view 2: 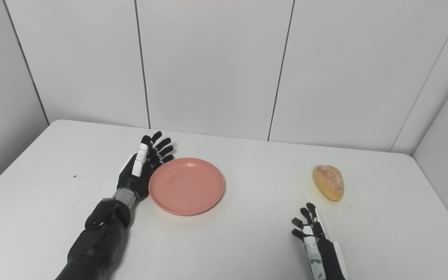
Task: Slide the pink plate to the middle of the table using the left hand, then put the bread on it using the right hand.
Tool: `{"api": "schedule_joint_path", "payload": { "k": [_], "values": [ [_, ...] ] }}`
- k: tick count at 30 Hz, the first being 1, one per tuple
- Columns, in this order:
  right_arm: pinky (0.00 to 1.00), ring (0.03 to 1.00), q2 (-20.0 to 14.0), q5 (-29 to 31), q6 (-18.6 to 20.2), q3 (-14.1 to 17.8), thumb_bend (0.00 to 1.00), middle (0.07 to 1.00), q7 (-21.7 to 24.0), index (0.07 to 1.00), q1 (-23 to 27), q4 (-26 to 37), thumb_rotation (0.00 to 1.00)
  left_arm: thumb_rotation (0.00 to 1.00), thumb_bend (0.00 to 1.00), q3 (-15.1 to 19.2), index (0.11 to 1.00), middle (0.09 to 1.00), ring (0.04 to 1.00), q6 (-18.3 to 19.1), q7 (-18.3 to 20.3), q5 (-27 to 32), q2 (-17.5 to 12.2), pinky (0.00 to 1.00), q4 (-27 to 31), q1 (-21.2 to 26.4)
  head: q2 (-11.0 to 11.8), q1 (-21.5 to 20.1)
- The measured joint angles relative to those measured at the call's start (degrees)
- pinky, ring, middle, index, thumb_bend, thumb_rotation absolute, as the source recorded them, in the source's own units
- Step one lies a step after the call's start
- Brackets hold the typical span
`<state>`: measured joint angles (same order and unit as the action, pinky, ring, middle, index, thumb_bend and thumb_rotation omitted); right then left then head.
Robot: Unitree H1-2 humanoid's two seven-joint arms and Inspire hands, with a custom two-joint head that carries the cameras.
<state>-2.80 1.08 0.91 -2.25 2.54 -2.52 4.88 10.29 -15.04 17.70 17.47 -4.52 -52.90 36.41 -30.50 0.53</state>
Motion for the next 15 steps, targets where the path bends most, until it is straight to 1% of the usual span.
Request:
{"api": "schedule_joint_path", "payload": {
  "k": [5, 8, 12, 15],
  "values": [
    [0.83, 0.867, 0.01, -0.41, 0.02, -0.21, 0.84, 0.951, -0.09, 0.979, 0.02, -0.01, 1.0, 0.83, 0.91, -0.6, 0.939, 0.885, 0.879, 0.11, -1.1, -1.02, 1.53, 0.86, 0.32, 0.06, -0.09, -0.09],
    [0.83, 0.866, 0.03, -1.06, 0.02, -0.42, 0.84, 0.95, -0.13, 0.979, 0.06, -0.03, 1.0, 0.84, 0.9, -1.46, 0.934, 0.882, 0.875, 0.57, -2.41, -1.9, 2.8, 0.86, 1.64, -0.4, -0.18, -0.18],
    [0.83, 0.867, 0.12, -1.14, 0.03, -0.57, 0.84, 0.95, -0.12, 0.98, 0.19, -0.13, 1.0, 0.84, 0.9, -2.73, 0.935, 0.885, 0.878, 1.33, -3.58, -2.93, 4.98, 0.86, 3.93, -1.33, -0.26, -0.35],
    [0.83, 0.866, 0.17, -1.24, 0.03, -0.69, 0.84, 0.949, -0.12, 0.98, 0.28, -0.17, 1.0, 0.82, 0.89, -3.22, 0.931, 0.886, 0.881, 2.03, -4.24, -3.37, 6.42, 0.88, 5.48, -1.96, -0.35, -0.62]
  ]
}}
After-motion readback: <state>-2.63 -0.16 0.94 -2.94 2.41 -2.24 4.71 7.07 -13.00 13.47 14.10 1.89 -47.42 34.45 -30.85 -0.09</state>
